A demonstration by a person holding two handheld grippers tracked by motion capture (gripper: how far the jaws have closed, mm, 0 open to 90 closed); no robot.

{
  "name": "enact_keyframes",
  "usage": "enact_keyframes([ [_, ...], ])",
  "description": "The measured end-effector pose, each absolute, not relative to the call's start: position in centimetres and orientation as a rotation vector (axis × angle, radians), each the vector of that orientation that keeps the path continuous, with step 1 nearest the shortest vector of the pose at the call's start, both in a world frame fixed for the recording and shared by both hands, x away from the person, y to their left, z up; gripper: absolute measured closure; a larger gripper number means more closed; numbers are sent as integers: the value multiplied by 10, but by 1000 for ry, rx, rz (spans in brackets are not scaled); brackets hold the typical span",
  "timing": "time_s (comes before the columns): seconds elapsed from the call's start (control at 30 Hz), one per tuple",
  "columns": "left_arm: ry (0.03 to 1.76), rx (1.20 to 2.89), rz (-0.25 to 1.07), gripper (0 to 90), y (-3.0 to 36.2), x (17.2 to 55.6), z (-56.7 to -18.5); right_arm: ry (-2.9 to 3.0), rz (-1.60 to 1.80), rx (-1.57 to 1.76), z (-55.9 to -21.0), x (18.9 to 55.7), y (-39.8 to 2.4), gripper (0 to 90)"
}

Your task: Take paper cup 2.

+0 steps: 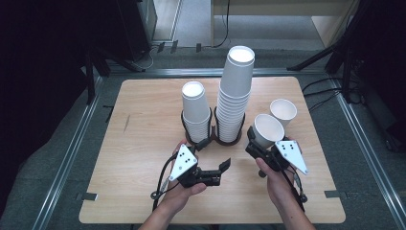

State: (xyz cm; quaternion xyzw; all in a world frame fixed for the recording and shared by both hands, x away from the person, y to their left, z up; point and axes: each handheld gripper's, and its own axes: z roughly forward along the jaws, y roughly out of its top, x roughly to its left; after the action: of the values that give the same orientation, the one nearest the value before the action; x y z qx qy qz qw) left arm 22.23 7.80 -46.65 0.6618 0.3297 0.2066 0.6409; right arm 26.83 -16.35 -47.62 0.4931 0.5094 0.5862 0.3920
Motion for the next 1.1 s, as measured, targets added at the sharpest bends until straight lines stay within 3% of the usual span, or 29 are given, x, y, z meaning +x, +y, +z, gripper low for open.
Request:
enact_keyframes([
  [1.1, 832, 1506, 517, 90, 94, 235, -474, 1375, 1248, 1164, -517, 292, -180, 107],
])
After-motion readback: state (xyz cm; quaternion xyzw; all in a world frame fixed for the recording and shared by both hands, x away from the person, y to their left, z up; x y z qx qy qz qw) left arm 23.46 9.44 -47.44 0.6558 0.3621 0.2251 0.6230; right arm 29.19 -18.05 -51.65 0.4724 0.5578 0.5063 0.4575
